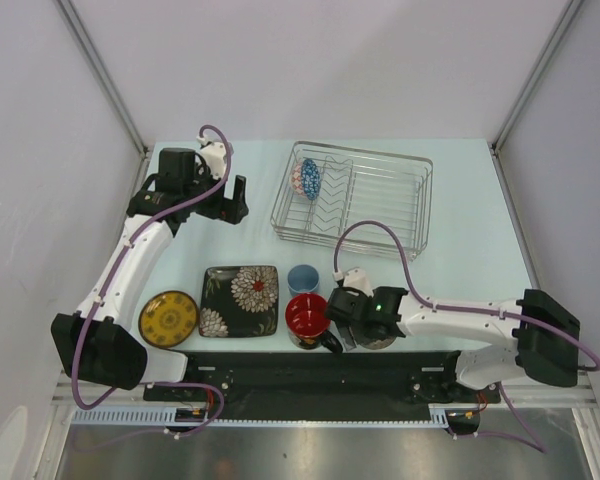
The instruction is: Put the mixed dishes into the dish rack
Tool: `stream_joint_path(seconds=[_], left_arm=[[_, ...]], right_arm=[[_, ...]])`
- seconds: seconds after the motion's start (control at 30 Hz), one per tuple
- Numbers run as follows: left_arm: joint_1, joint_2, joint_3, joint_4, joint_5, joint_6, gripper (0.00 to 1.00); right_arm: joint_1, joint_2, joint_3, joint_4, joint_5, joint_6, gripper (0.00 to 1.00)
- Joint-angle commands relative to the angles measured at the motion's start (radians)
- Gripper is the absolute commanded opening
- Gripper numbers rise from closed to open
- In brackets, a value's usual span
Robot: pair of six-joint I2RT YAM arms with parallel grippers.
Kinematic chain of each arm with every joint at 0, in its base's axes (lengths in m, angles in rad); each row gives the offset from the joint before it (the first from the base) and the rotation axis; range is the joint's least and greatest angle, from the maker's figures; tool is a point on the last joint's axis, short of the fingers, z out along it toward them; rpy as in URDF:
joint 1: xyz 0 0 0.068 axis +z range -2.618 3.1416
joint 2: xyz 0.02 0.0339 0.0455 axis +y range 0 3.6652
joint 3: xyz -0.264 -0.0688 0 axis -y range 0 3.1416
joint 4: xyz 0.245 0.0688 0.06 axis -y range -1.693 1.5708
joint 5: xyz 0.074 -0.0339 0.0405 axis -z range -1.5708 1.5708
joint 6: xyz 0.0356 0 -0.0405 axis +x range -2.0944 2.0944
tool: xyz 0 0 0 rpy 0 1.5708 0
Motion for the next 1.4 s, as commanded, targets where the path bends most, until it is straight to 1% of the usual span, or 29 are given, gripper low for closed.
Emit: stream_joint_path(seconds=[0.0, 0.13, 0.23, 0.27, 0.33, 0.43, 0.47, 0.53, 0.6, 0.63, 0.67, 0.7, 0.73, 0.77, 0.93, 1.03, 1.13, 1.17, 1.2, 1.23, 1.27, 1.3, 1.33, 1.37], left_arm=[[0.007, -0.025, 0.029, 0.011, 0.023, -0.008, 1.0], [0.005, -0.032, 0.024, 0.013, 0.018, -0.005, 1.0], [0.007, -0.037, 0.027, 0.013, 0.015, 0.001, 1.0], [0.005, -0.038, 0.026, 0.01, 0.012, 0.001, 1.0], [0.005, -0.038, 0.026, 0.011, 0.009, 0.006, 1.0], [0.005, -0.038, 0.029, 0.008, 0.005, 0.01, 1.0], [0.005, -0.038, 0.03, 0.01, 0.005, 0.009, 1.0], [0.005, -0.037, 0.029, 0.008, 0.003, 0.01, 1.0], [0.005, -0.037, 0.029, 0.01, 0.005, 0.007, 1.0], [0.007, -0.037, 0.03, 0.008, 0.006, 0.007, 1.0], [0.005, -0.035, 0.03, 0.01, 0.009, 0.006, 1.0], [0.005, -0.035, 0.03, 0.01, 0.011, 0.006, 1.0], [0.005, -0.034, 0.034, 0.01, 0.012, 0.003, 1.0], [0.005, -0.034, 0.035, 0.01, 0.014, 0.003, 1.0], [0.005, -0.031, 0.04, 0.011, 0.017, 0.0, 1.0], [0.005, -0.028, 0.038, 0.013, 0.012, -0.002, 1.0], [0.005, -0.028, 0.038, 0.016, 0.011, -0.005, 1.0], [0.005, -0.028, 0.037, 0.019, 0.012, -0.005, 1.0], [0.007, -0.028, 0.037, 0.017, 0.011, -0.005, 1.0], [0.005, -0.031, 0.037, 0.017, 0.011, -0.005, 1.0], [0.005, -0.032, 0.037, 0.016, 0.009, -0.004, 1.0], [0.005, -0.034, 0.035, 0.017, 0.008, -0.005, 1.0], [0.007, -0.038, 0.037, 0.019, 0.008, -0.007, 1.0], [0.005, -0.04, 0.034, 0.019, 0.008, -0.007, 1.0]], right_arm=[[-0.005, 0.028, -0.005, 0.017, 0.002, -0.006, 0.78], [-0.004, 0.066, -0.005, 0.017, -0.004, -0.011, 0.73], [-0.007, 0.097, -0.005, 0.02, -0.004, -0.012, 0.65], [-0.007, 0.103, -0.005, 0.027, -0.004, -0.014, 0.61], [-0.018, 0.112, -0.005, 0.038, -0.012, -0.017, 0.56], [-0.036, 0.118, -0.003, 0.047, -0.016, -0.026, 0.45], [-0.042, 0.12, -0.003, 0.049, -0.016, -0.028, 0.4], [-0.056, 0.109, -0.003, 0.049, -0.018, -0.034, 0.36], [-0.067, 0.1, -0.005, 0.051, -0.018, -0.038, 0.29], [-0.079, 0.088, -0.005, 0.048, -0.018, -0.043, 0.26], [-0.085, 0.081, -0.003, 0.047, -0.019, -0.045, 0.18], [-0.091, 0.075, -0.005, 0.049, -0.019, -0.049, 0.13], [-0.105, 0.061, -0.002, 0.044, -0.021, -0.051, 0.02], [-0.108, 0.055, 0.003, 0.041, -0.019, -0.054, 0.0], [-0.117, -0.008, 0.081, -0.02, 0.001, -0.077, 0.0], [-0.136, -0.078, 0.17, -0.043, -0.031, -0.092, 0.0], [-0.185, -0.159, 0.268, -0.014, -0.11, -0.118, 0.0], [-0.205, -0.198, 0.288, 0.0, -0.178, -0.135, 0.0], [-0.259, -0.209, 0.331, 0.036, -0.218, -0.141, 0.0], [-0.287, -0.225, 0.345, 0.058, -0.31, -0.144, 0.0], [-0.316, -0.244, 0.357, 0.087, -0.355, -0.144, 0.0], [-0.384, -0.252, 0.377, 0.153, -0.399, -0.137, 0.0], [-0.418, -0.255, 0.379, 0.197, -0.498, -0.128, 0.0], [-0.457, -0.253, 0.379, 0.251, -0.548, -0.108, 0.0]])
